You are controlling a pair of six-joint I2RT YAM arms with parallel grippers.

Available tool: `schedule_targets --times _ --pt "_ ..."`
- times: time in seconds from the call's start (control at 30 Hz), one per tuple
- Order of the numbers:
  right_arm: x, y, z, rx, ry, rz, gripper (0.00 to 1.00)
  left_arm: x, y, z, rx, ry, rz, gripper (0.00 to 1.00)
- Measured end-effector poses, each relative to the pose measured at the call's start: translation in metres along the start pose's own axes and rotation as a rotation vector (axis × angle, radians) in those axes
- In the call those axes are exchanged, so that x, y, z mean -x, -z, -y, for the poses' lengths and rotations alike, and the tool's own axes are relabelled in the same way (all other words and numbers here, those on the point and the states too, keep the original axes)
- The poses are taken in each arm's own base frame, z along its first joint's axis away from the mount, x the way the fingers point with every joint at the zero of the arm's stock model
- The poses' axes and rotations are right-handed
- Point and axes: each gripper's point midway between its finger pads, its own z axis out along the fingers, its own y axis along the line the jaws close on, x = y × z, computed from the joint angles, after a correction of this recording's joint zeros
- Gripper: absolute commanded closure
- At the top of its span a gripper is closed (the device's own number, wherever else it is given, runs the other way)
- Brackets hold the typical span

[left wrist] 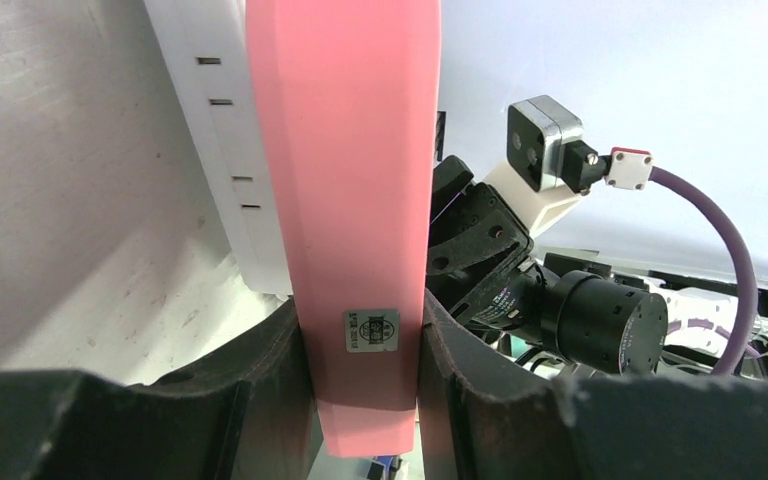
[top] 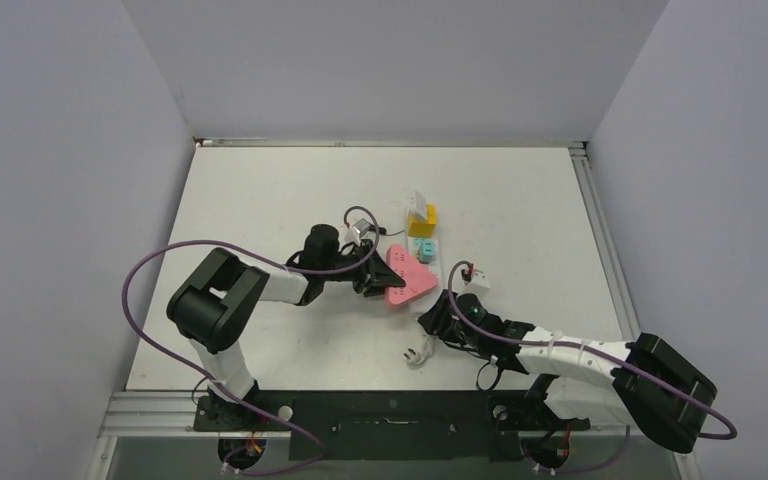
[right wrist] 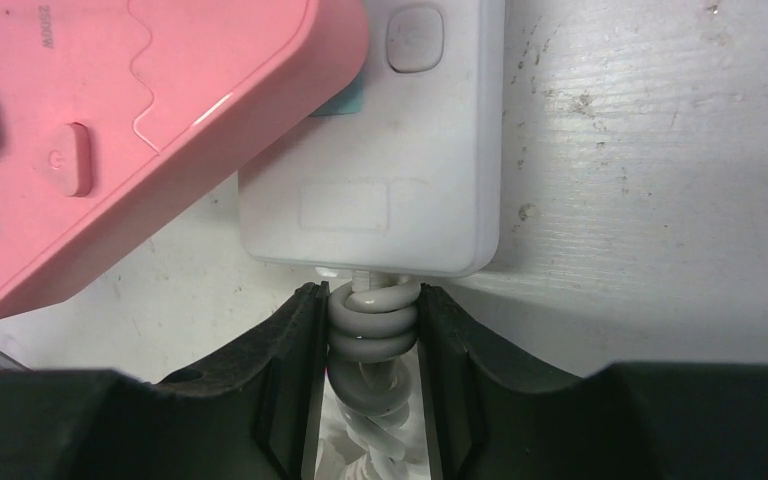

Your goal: Pull the plug off the socket

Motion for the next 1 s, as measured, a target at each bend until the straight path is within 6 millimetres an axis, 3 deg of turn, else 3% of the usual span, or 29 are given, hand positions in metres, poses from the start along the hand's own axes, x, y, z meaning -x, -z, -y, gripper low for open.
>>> schedule_targets --times 0.23,0.6,0.73,0.87,1.0 --pt "-0.004 0.001 0.007 -0.015 0.007 -0.009 0.95 0.002 0.000 0.015 -0.060 -0.044 0.005 1.00" --pt "-0.004 0.003 0.009 -0.023 0.010 -0.009 0.95 0.008 0.003 0.017 -0.071 -0.055 0.019 1.00" --pt "-0.003 0.008 0.016 -0.057 0.026 -0.009 0.95 0.031 0.023 0.030 -0.097 -0.083 0.095 1.00" --pt "0.002 0.014 0.026 -0.109 0.055 -0.002 0.95 0.069 0.060 0.047 -0.135 -0.128 0.233 1.00" --pt "0.004 0.019 0.031 -0.139 0.077 0.000 0.95 0.103 0.094 0.049 -0.128 -0.146 0.364 1.00"
